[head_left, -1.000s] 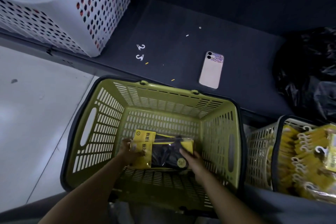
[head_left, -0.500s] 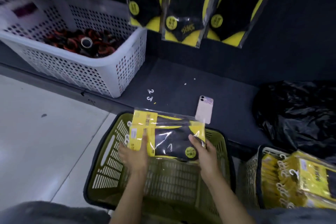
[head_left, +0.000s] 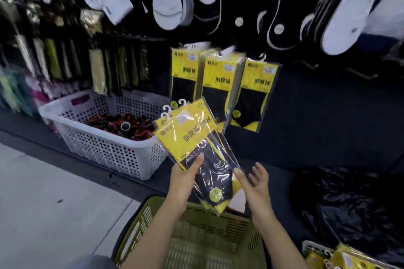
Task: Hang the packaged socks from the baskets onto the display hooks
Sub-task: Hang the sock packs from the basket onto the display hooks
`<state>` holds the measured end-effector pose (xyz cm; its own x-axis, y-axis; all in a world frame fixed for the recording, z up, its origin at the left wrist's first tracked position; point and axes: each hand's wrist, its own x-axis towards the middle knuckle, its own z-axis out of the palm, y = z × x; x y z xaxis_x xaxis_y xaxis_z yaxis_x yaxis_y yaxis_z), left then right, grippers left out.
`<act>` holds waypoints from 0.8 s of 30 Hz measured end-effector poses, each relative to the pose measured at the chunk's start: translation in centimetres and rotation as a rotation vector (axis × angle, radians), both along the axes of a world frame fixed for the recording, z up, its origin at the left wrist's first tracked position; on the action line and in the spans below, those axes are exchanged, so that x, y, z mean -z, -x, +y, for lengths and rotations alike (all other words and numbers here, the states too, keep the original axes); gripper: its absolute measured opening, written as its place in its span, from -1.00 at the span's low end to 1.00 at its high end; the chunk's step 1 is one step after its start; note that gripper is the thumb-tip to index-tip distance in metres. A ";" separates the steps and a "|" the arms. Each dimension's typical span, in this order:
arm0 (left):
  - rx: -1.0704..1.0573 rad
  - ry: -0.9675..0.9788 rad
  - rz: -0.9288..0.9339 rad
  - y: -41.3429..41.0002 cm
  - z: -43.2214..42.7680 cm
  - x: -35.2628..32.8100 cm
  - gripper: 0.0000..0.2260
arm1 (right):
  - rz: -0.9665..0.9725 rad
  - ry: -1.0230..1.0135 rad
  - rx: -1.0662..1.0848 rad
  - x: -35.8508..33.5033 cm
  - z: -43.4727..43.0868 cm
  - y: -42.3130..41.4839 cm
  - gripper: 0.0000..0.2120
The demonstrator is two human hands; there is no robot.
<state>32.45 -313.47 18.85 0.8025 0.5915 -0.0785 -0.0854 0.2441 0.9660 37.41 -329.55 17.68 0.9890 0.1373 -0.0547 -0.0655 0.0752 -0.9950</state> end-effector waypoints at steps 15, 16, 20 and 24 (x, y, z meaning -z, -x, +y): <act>0.173 -0.446 -0.209 -2.2 -0.2 -7.5 -0.70 | -0.266 -0.051 -0.131 -9.3 2.5 -3.5 -0.69; 0.186 -0.419 -0.209 -2.3 -0.1 -7.9 -0.75 | -0.222 -0.064 -0.176 -9.6 2.1 -3.9 -0.66; 0.182 -0.348 -0.142 -3.3 0.3 -9.2 -0.84 | -0.144 -0.130 -0.196 -9.8 0.8 -5.4 -0.80; 0.052 -0.357 -0.059 -5.1 2.0 -9.6 -0.56 | -0.233 -0.165 -0.014 -10.6 -0.4 -7.4 -0.92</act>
